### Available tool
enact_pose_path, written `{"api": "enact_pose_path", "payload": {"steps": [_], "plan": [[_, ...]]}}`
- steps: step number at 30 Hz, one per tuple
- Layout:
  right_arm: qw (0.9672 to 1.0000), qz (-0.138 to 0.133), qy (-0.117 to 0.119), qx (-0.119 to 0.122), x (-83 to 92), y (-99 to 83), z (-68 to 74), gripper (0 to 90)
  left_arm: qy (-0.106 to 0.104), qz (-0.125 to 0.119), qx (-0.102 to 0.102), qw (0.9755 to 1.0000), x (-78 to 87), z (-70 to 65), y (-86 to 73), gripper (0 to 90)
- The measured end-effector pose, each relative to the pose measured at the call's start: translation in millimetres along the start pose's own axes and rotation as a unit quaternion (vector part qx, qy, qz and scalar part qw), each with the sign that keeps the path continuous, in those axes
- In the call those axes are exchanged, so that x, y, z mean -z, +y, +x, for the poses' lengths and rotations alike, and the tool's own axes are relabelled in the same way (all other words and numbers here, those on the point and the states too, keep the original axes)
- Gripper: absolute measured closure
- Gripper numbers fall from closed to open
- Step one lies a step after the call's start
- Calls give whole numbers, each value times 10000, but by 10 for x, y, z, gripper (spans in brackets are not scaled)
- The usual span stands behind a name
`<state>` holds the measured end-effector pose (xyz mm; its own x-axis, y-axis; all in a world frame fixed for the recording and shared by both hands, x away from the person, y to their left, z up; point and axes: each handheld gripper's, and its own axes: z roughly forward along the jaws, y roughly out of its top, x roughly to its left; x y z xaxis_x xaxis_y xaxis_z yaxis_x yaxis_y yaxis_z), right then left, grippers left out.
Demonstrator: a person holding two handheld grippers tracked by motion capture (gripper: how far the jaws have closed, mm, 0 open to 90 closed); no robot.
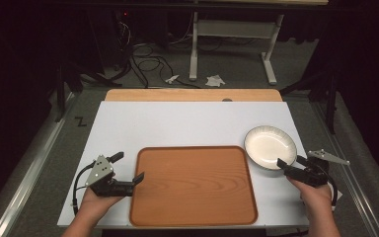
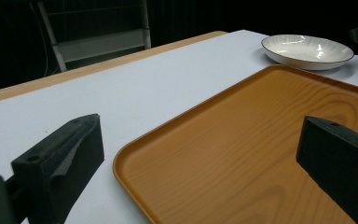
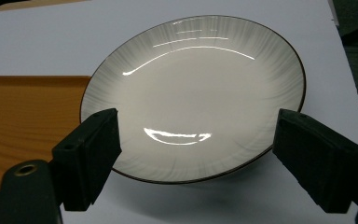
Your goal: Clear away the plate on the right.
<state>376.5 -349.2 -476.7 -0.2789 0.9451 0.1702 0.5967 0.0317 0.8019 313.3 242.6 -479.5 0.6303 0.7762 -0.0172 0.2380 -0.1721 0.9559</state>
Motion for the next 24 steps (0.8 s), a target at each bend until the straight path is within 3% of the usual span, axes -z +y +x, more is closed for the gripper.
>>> {"api": "enact_pose_path", "payload": {"steps": [7,11,13,16,18,19,20,21,24], "plan": [[9998,46,-114,-138,-30,-4,-28,198,-16,-12,-6,10000,23,-1,-6,17],[9989,98,-188,-426,-61,-6,-72,260,-16,20,-23,10000,37,-9,-19,16],[9987,98,-198,-456,-75,-8,-88,267,6,13,-24,10000,61,-14,-28,16],[9966,190,-238,-766,-112,-3,-154,344,36,31,-12,10000,99,-9,-43,17],[9963,185,-239,-802,-120,2,-182,361,73,17,-6,10000,128,4,-49,17],[9943,209,-239,-1015,-142,5,-230,372,103,-1,24,9999,147,14,-56,16],[9943,209,-239,-1015,-142,5,-230,372,103,-1,24,9999,147,14,-56,16],[9922,281,-205,-1197,-166,1,-268,386,130,-3,46,9999,155,20,-62,16],[9895,296,-171,-1403,-185,-5,-305,397,139,10,40,9999,158,22,-64,16]]}}
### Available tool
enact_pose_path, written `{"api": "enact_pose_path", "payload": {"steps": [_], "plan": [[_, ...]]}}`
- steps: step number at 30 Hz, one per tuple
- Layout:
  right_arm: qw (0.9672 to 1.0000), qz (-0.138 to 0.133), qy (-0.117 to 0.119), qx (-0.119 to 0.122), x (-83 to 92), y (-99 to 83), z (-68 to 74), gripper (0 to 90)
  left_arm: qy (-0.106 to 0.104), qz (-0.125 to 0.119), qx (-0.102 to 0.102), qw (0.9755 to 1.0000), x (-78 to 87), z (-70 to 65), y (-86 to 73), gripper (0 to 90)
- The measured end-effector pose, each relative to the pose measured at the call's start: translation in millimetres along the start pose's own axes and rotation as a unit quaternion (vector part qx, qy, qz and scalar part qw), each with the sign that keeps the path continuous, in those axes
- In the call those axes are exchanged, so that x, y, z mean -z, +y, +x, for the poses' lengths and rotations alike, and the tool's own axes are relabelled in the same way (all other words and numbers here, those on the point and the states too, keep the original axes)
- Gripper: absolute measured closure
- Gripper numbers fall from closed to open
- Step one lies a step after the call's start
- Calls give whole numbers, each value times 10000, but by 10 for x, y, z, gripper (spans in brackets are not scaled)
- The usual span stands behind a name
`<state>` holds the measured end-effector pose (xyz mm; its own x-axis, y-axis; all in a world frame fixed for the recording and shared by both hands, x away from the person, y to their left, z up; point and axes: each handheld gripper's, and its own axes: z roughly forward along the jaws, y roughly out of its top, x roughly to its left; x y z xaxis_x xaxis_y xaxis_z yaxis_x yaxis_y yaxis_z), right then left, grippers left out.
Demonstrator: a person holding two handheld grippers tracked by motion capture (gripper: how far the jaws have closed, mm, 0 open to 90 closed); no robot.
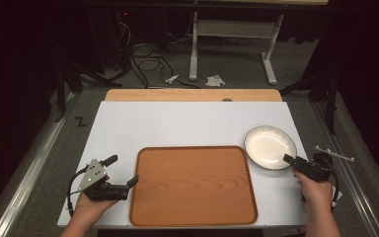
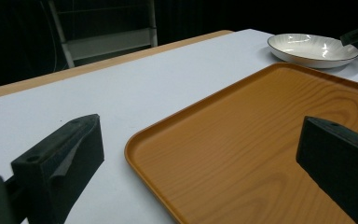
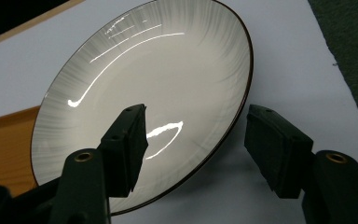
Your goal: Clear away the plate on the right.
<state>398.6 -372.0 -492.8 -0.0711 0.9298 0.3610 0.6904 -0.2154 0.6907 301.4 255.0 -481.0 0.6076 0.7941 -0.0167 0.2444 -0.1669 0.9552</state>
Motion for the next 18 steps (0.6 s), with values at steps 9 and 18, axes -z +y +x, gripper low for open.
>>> {"api": "enact_pose_path", "payload": {"steps": [9,18], "plan": [[9981,159,203,-557,-41,-37,-94,466,-20,-40,4,10000,0,-9,8,16],[9948,295,377,-901,-92,-52,-110,536,-46,-77,-13,10000,7,-15,15,16]]}}
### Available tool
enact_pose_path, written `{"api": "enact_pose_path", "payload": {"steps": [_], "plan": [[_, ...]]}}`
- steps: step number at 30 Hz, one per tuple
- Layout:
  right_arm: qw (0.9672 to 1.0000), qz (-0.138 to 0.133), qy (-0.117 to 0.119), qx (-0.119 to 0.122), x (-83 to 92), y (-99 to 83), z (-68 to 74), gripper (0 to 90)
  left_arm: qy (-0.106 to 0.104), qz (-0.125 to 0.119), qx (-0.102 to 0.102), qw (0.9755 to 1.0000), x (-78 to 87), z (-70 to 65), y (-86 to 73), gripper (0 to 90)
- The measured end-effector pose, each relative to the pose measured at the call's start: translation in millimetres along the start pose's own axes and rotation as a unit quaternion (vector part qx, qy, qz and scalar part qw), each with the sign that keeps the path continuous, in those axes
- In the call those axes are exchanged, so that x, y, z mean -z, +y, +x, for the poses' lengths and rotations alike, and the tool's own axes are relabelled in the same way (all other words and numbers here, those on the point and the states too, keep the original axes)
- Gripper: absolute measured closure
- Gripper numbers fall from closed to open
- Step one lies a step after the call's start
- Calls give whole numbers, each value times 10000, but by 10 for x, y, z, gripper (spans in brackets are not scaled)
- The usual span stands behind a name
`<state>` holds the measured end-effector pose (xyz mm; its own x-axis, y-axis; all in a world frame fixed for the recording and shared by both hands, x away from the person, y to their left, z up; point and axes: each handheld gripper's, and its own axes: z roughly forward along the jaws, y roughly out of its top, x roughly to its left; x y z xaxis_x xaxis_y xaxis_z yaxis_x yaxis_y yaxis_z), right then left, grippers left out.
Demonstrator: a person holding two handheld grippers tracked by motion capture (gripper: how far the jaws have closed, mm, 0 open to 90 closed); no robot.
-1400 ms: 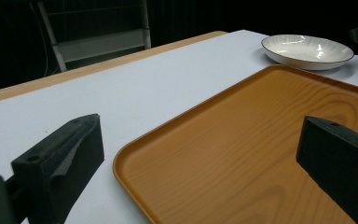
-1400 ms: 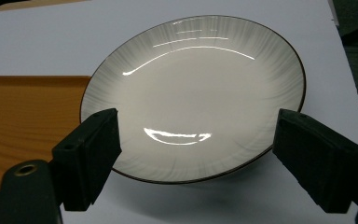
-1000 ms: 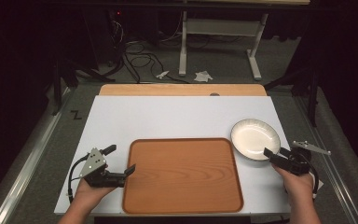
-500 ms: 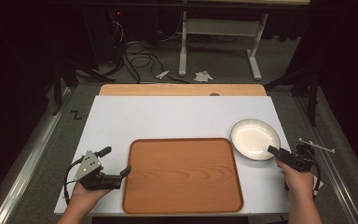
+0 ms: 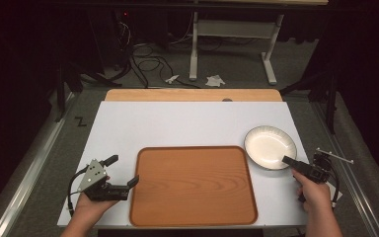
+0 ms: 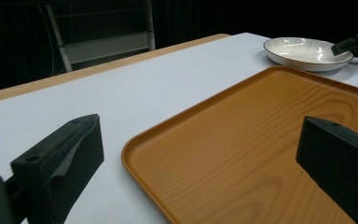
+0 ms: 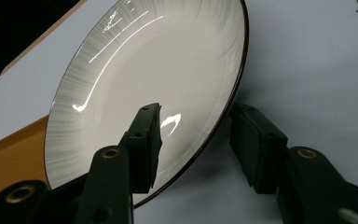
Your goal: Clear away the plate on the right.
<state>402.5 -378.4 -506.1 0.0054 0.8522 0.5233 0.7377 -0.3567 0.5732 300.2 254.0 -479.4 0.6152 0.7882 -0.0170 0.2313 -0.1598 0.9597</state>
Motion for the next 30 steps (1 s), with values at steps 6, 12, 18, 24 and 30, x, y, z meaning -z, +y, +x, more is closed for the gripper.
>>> {"api": "enact_pose_path", "payload": {"steps": [6,12,18,24,30], "plan": [[9999,-4,87,125,-11,2,-10,501,-10,-16,19,10000,4,3,0,16],[9998,-3,93,160,-20,6,-17,518,-49,-22,-1,10000,-9,0,-1,16],[9996,38,109,262,-21,17,-27,538,-79,-34,-20,10000,-10,-12,2,19],[9997,75,30,232,-18,32,-45,612,-96,-52,-34,9999,-14,-23,2,21],[9999,35,134,-45,-23,43,-86,617,-114,-51,-58,9999,-22,-34,0,21]]}}
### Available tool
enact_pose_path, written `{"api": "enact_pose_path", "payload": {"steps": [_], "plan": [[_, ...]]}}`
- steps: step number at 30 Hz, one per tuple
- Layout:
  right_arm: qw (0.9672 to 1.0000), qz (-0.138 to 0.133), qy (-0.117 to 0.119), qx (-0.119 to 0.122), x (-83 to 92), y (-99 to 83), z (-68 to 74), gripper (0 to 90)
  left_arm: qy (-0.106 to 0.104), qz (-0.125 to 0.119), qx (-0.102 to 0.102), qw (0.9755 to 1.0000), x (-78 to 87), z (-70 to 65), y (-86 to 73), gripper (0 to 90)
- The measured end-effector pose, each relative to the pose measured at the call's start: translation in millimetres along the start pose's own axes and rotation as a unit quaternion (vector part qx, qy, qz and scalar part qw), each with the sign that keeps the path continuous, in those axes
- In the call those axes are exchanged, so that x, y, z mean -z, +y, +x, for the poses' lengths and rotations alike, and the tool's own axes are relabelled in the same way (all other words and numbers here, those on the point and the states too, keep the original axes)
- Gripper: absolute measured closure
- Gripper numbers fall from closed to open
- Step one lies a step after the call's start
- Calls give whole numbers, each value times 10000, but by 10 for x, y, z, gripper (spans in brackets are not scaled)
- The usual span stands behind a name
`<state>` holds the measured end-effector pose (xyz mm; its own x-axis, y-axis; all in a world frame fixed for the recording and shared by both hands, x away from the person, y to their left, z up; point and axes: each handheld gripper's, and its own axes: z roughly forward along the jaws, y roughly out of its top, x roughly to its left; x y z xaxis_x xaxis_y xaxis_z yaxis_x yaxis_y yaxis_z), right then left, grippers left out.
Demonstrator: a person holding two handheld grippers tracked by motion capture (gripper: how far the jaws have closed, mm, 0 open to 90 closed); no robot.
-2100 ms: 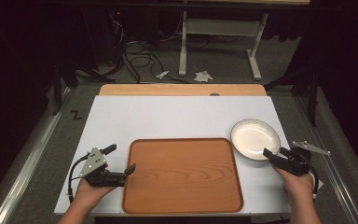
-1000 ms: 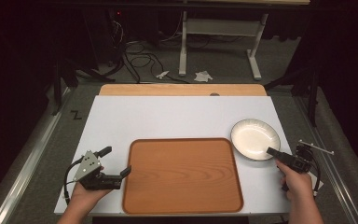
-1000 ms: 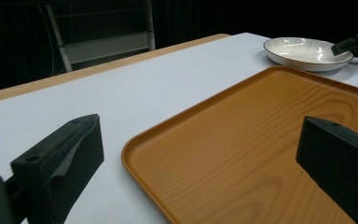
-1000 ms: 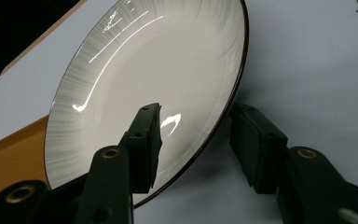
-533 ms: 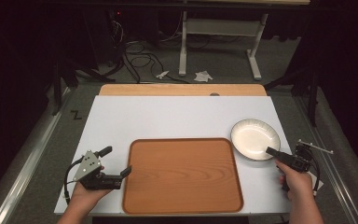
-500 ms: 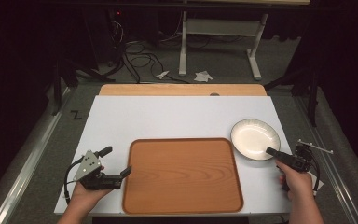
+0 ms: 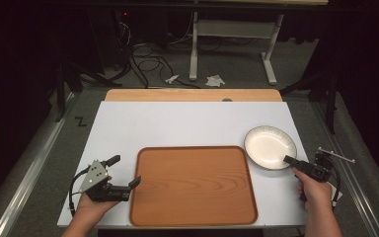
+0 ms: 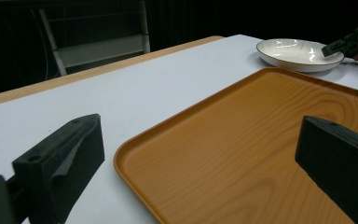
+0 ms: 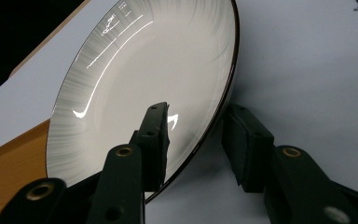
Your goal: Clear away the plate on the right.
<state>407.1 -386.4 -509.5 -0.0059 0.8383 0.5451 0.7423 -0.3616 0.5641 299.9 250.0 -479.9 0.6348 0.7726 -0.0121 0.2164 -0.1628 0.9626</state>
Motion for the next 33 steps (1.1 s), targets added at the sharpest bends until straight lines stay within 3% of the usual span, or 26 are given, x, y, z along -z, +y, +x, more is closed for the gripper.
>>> {"api": "enact_pose_path", "payload": {"steps": [13,18,22,23,25,28,33], "plan": [[9971,21,223,-721,-33,29,-93,732,-66,18,-46,10000,-17,-17,-9,26],[9969,-10,83,-781,-40,29,-87,821,-70,0,-25,10000,-14,-16,-8,29],[9966,-55,102,-820,-45,30,-94,830,-63,-1,-32,10000,-12,-14,-8,29],[9954,-82,195,-936,-41,30,-95,845,-62,-6,-27,10000,-11,-13,-7,29],[9952,-150,304,-921,-38,25,-101,855,-68,0,-29,10000,-13,-12,-8,29],[9933,-185,366,-1084,-34,10,-111,857,-88,10,-32,10000,-21,-14,-9,29],[9919,-246,497,-1140,-11,15,-120,853,-82,20,-29,10000,-24,-13,-9,29]]}}
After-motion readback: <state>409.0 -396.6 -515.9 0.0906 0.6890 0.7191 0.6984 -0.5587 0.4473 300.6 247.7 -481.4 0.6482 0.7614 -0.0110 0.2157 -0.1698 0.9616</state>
